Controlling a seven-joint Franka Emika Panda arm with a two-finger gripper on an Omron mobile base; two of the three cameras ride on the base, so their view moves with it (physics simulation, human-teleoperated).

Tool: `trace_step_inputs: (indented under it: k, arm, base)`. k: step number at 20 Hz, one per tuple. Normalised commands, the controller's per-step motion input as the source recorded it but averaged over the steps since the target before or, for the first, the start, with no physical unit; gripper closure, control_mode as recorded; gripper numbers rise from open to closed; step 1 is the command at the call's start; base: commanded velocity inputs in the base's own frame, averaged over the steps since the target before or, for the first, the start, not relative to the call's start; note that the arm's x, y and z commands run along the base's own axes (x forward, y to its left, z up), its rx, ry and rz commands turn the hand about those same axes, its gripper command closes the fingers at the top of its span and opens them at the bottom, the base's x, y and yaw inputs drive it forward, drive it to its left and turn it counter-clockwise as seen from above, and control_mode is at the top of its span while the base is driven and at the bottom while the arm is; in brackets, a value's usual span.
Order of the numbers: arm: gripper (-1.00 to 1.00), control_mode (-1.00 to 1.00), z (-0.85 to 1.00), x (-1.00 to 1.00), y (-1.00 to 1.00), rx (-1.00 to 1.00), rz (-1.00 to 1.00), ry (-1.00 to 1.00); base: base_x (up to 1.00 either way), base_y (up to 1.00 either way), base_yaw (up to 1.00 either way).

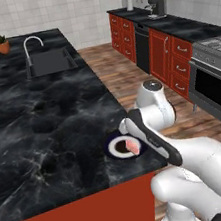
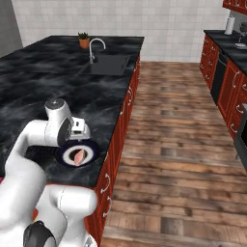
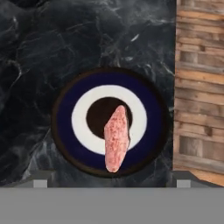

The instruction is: Pick the steak from the microwave and place it on plate located on the counter.

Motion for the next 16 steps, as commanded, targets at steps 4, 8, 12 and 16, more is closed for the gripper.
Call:
trace_step_inputs:
  k: [4,8,12,16]
  arm:
    - [-1.0,-1.0,0.67,-0.97,-0.01,0.0,0.0,-0.02]
    - [-1.0,-1.0,0.63,-0.8,0.0,0.0,-0.01,0.0]
    - [-1.0,-1.0,0.6,-0.5,0.0,0.0,-0.01,0.0]
    - [-1.0,-1.0,0.71,-0.23,-0.08,0.0,-0.05,0.0]
  base:
    - [0.0,0.0,0.0]
    - [0.0,0.0,0.0]
    - [0.0,0.0,0.0]
    - [0.0,0.0,0.0]
